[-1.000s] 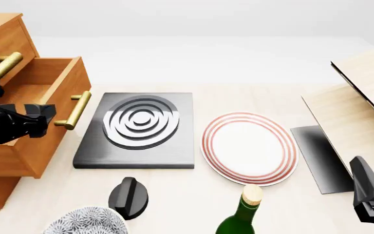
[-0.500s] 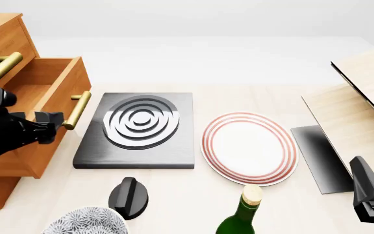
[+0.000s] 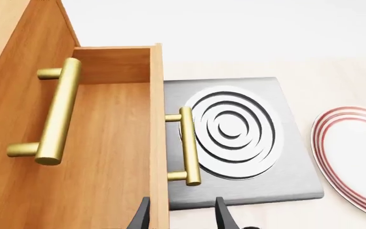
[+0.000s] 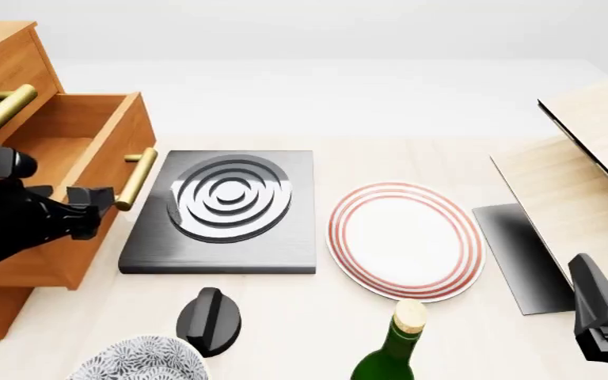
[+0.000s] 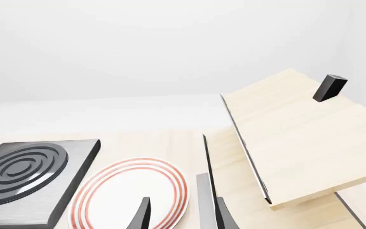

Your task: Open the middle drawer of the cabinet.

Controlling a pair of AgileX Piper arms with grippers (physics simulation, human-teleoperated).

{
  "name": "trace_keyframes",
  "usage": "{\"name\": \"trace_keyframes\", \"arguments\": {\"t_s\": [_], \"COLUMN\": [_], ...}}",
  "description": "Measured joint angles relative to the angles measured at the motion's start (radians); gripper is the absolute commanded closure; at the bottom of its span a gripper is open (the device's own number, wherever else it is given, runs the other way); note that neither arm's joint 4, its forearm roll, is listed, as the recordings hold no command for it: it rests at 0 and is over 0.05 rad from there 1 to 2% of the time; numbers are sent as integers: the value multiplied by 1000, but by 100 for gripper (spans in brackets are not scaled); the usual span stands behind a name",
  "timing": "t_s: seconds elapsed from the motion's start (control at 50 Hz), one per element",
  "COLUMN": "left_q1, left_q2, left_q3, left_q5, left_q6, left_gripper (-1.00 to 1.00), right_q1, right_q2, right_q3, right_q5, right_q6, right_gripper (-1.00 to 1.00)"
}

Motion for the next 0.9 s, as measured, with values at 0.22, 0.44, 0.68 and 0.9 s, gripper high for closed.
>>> {"name": "trace_keyframes", "arguments": {"t_s": [0.22,0.44,0.68,0.9], "left_q1": [-44,-102,-191,-267], "left_q2": [-6,-1,48,84], "left_q3": [-3,-13,-24,-37], "left_q5": [8,10,-29,-62], "left_q6": [-12,-18,-21,-62], "left_gripper": [-100,-100,-100,-100], "right_q1": [0,0,0,0], "right_q2": [0,-1,-2,-2], "right_q3": [0,0,0,0], "right_q5": [0,1,2,2], "right_q6": [0,0,0,0], "right_gripper": [-100,-100,-100,-100]}}
